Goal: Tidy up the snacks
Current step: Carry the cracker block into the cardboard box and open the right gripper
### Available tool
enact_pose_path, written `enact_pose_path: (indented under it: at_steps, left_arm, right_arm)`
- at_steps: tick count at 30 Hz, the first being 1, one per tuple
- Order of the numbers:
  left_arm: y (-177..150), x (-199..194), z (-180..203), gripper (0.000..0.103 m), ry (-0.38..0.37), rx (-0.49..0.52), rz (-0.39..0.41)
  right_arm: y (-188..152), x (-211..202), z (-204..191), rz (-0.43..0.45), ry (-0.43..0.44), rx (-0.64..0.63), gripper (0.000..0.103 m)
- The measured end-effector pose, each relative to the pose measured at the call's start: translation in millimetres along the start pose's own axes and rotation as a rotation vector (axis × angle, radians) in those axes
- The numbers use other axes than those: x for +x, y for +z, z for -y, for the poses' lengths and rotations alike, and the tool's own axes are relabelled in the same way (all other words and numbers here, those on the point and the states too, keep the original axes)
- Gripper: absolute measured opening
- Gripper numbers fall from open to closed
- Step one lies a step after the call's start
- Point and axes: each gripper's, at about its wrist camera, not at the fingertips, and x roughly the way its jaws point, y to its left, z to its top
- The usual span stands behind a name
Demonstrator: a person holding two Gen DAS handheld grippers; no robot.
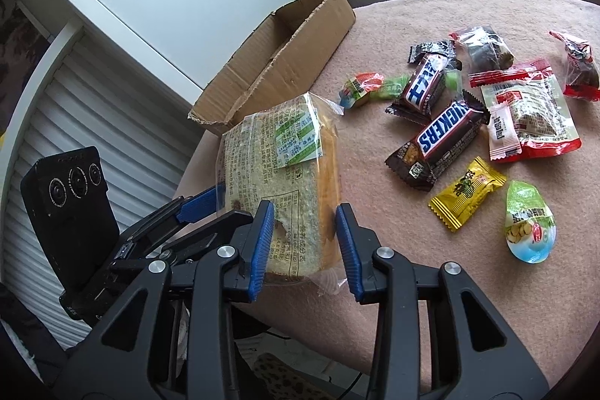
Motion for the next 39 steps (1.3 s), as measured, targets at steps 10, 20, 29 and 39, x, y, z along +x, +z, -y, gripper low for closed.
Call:
enact_pose_path:
  at_steps: [10,20,29,39]
  left_arm:
    - [19,-12,-6,0.063,0.016,-0.001,0.065]
    - [60,-28,-32,0.063,0.06,0.001,0.16]
    - [87,-17,-78,0.063,0.106,-0.064,0.168]
    - [103,-4,-111,0.062,0.142,-0.131,0.151]
  right_arm:
    - [32,-3,-26,0.044,0.025,-0.04,0.037]
    - [86,28,-56,0.049,0.045,-0.111,0.037]
    - [119,76,-63,0.022,0.05,-0.121,0.036]
    - [134,101,-58,0.008,0.041,-0.111,0.036]
